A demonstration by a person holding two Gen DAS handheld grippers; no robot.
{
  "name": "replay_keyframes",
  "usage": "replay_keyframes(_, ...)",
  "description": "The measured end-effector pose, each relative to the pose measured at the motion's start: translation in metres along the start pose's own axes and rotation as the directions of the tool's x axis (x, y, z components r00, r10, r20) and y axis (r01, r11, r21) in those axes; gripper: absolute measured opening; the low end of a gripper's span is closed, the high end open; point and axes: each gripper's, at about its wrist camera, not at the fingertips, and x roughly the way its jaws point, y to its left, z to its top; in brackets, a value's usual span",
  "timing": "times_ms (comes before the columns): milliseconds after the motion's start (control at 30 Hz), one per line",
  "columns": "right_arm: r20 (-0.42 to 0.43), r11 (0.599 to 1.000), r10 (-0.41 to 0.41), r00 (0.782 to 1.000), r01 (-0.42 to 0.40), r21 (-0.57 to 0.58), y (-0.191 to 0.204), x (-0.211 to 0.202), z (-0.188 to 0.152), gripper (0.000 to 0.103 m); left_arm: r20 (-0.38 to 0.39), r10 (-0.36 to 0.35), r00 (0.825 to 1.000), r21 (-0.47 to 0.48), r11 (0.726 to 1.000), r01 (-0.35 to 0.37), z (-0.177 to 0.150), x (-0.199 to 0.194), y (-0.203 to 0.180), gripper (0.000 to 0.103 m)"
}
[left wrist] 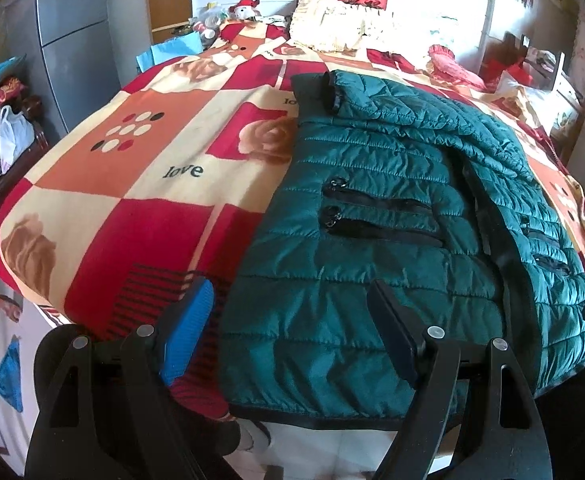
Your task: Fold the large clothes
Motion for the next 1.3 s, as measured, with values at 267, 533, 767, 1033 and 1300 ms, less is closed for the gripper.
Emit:
replay_keyframes(267,-0.007,1.000,-0.003,1.000,0.003,0.013,-0.009,0.001,-0.001,0.070,-0.054,-0.076,0.996,-0.020,0.997,0.075,0.003,0.005,0.013,0.080)
replay_keyframes(533,-0.006,0.994,-0.036,0.999,0.036,0.104,-0.054,-0.001,-0.003,0.071,-0.108,-0.188,0.976,-0.212,0.964,0.162,0.002,0.019,0.073,0.080)
replay_keyframes(767,-0.019,0.983,-0.037,0.999,0.040,0.177,-0.088,0.005,-0.001,0.071,-0.188,-0.258,0.948,-0.240,0.948,0.210,-0.005,0.041,0.069,0.080)
replay_keyframes(1033,-0.013,0.972,-0.083,0.996,0.084,0.220,-0.112,0.001,0.006,0.071,-0.198,-0.236,0.951,-0.174,0.964,0.203,-0.010,0.048,0.046,0.080)
replay_keyframes(1300,-0.079,0.977,0.086,0.993,-0.069,0.202,-0.101,0.021,-0.009,0.071,-0.204,-0.240,0.949,-0.157,0.965,0.210,-0.010,0.048,0.037,0.080)
